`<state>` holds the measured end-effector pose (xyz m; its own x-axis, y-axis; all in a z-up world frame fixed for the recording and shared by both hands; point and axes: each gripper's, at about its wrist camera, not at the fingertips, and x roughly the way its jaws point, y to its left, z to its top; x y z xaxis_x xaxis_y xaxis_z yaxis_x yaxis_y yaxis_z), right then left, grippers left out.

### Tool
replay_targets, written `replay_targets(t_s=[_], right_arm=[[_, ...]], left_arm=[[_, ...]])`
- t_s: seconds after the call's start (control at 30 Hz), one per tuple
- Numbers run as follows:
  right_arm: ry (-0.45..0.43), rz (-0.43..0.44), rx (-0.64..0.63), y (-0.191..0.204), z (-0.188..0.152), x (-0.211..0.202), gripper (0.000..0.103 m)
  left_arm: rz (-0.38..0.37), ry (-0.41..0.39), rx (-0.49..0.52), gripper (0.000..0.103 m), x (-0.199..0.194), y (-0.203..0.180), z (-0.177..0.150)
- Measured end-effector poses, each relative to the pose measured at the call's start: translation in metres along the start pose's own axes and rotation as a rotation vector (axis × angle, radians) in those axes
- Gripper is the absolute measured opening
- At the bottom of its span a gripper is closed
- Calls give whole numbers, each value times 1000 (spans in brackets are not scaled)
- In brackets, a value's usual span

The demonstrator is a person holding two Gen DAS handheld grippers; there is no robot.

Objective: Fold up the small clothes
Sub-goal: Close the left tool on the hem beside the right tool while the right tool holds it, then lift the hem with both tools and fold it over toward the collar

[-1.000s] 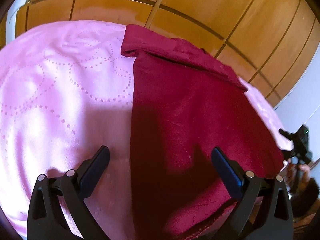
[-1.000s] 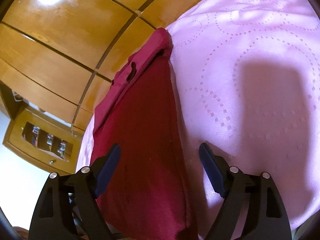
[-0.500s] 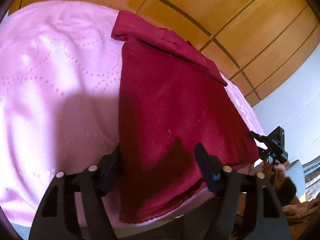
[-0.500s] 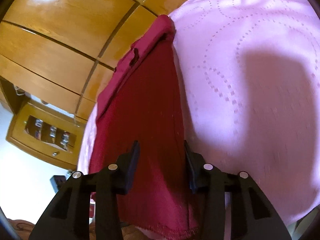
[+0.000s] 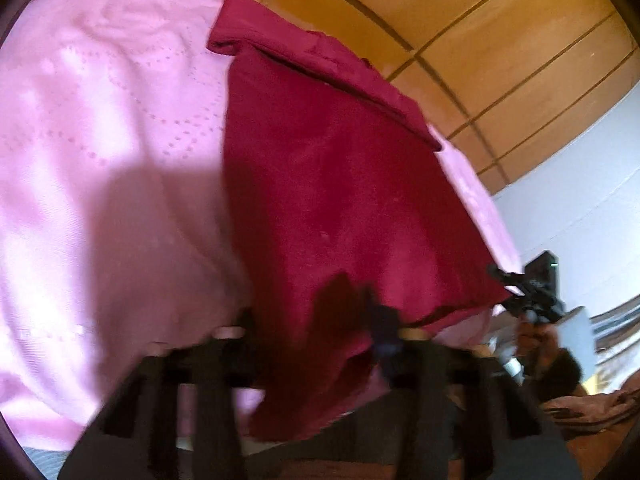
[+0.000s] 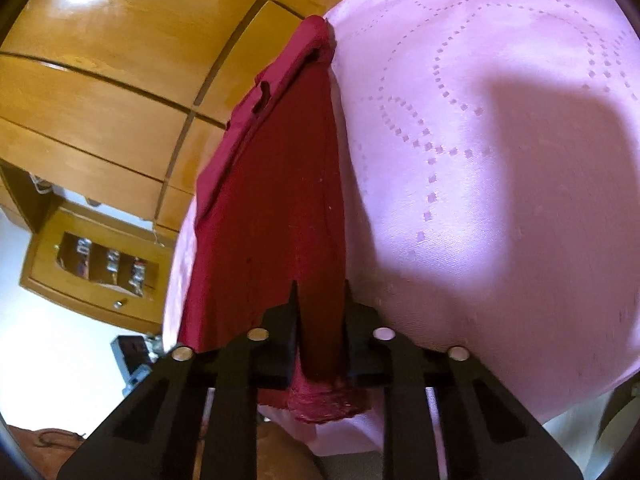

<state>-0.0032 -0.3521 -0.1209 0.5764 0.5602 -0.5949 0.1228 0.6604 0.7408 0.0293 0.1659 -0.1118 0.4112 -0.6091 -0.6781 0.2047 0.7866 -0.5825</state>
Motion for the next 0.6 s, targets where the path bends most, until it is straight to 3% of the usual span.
replay_targets(t_s=[0.13,0.37,0.6], right_arm=[[-31,37,-5,7,2,-10,12],[-56,110,-72,32,5,-22,9],[-63,196,-74,40,-4,-33,9]], left_arm=[[-76,-26,-66,6,-9,10,5],[-118,-104,20,6,-33,-12,13],[-157,-150,-15,5,-56,-7,6]])
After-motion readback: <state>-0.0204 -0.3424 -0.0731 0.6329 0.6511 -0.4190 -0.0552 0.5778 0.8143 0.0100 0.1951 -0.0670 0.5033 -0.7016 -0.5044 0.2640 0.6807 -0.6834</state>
